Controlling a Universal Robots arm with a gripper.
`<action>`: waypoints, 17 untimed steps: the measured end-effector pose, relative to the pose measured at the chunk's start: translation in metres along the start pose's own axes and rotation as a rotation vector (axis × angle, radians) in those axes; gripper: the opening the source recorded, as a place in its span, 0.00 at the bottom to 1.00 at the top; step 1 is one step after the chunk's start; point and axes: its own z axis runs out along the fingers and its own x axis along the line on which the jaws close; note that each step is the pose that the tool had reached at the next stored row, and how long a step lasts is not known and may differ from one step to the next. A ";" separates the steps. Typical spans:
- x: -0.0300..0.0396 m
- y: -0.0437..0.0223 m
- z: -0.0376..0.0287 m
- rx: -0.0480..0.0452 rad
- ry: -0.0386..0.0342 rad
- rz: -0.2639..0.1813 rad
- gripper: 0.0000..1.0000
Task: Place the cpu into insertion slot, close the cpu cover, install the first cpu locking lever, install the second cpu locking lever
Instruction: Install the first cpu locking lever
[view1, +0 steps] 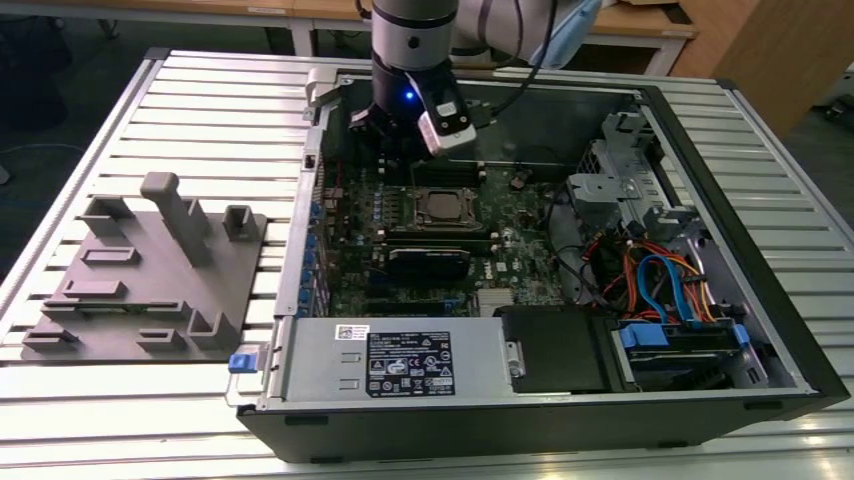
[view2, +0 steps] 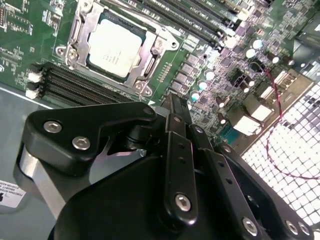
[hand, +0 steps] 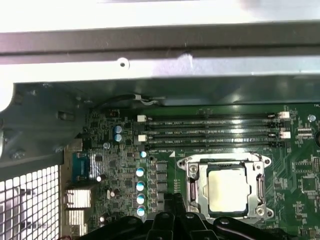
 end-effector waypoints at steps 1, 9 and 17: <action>0.0001 0.0013 0.0001 0.0000 0.0000 -0.001 0.10; 0.0048 0.0050 -0.0009 -0.0007 -0.0136 -0.005 0.10; 0.0091 0.0056 -0.0008 -0.0021 -0.0417 -0.006 0.10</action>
